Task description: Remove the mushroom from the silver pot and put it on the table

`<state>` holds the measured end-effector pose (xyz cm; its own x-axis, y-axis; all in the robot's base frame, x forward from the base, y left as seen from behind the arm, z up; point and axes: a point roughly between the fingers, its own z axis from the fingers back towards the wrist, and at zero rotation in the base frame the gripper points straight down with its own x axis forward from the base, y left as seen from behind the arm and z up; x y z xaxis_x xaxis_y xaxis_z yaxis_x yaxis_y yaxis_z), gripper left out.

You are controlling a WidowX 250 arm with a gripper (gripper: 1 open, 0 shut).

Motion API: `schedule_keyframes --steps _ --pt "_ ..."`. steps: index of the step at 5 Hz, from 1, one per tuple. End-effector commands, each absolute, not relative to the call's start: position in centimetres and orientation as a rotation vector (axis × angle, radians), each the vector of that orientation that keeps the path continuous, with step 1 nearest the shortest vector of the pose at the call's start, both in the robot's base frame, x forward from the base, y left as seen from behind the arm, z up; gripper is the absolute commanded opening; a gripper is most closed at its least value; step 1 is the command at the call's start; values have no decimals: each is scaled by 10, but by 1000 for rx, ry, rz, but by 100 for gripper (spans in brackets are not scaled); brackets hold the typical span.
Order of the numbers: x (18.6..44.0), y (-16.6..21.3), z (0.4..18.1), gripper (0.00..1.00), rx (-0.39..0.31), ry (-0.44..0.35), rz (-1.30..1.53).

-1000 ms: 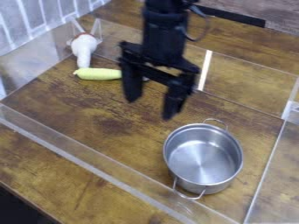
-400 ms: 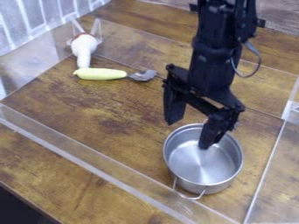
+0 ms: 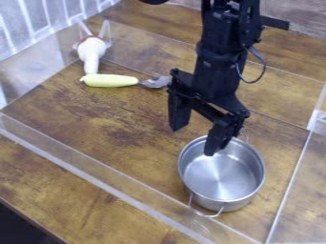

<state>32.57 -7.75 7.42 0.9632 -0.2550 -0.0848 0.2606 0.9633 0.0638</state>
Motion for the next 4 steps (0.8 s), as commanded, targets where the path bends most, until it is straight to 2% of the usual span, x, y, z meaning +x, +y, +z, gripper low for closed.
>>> schedule_keyframes --steps 1,3,4 --pt "330 -71 80 100 77 44 -238" --pt "336 -102 58 100 110 34 -414" --pt "333 -102 64 100 125 22 -436"
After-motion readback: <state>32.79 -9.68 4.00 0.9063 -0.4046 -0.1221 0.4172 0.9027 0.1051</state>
